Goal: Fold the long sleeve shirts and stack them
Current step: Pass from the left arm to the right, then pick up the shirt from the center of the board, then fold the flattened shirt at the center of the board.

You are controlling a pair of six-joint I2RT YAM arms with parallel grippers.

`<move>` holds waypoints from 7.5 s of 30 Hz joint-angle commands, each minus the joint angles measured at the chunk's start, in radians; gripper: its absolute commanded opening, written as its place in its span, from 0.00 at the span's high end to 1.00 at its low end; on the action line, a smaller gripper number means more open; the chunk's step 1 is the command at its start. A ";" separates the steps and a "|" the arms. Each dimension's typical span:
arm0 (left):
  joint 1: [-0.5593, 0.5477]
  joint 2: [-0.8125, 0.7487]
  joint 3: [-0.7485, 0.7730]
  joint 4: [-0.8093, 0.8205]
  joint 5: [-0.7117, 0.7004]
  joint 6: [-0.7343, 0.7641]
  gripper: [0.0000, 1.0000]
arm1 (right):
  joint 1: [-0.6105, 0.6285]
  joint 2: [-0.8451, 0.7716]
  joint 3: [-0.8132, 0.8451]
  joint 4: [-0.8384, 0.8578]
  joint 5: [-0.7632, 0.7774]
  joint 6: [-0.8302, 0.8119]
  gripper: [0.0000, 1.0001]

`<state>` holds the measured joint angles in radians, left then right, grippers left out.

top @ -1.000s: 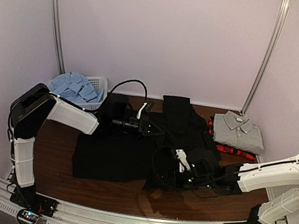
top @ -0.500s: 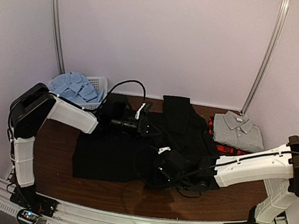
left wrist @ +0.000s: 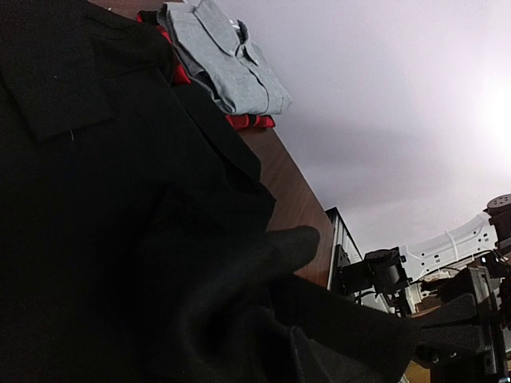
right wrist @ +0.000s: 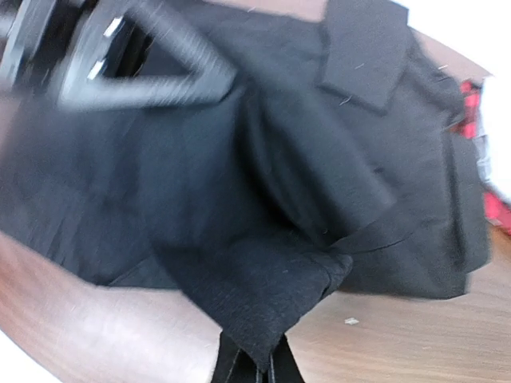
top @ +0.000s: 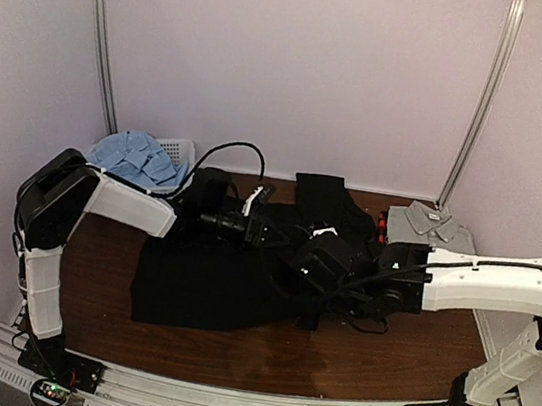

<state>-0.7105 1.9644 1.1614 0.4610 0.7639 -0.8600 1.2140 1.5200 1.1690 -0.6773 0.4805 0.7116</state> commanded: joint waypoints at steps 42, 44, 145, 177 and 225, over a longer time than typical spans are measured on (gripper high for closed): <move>-0.292 -0.399 -0.359 -0.614 -0.839 0.783 0.24 | -0.666 -0.111 0.446 -0.248 0.139 -0.471 1.00; -0.293 -0.380 -0.339 -0.640 -0.893 0.783 0.26 | -0.669 -0.108 0.441 -0.243 0.132 -0.472 1.00; 0.037 -0.108 0.181 -1.291 -1.123 1.105 0.72 | -0.763 0.004 0.562 -0.272 0.188 -0.551 1.00; 0.090 -0.245 0.042 -1.197 -1.147 1.093 0.30 | -0.850 0.045 0.544 -0.310 0.243 -0.531 1.00; 0.108 -0.264 -0.188 -1.209 -1.295 0.551 0.64 | -0.702 0.371 0.894 -0.366 0.217 -0.579 0.94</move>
<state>-0.6075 1.7126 0.9722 -0.7197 -0.4610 -0.2379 0.4782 1.8503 1.9995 -1.0111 0.6567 0.1467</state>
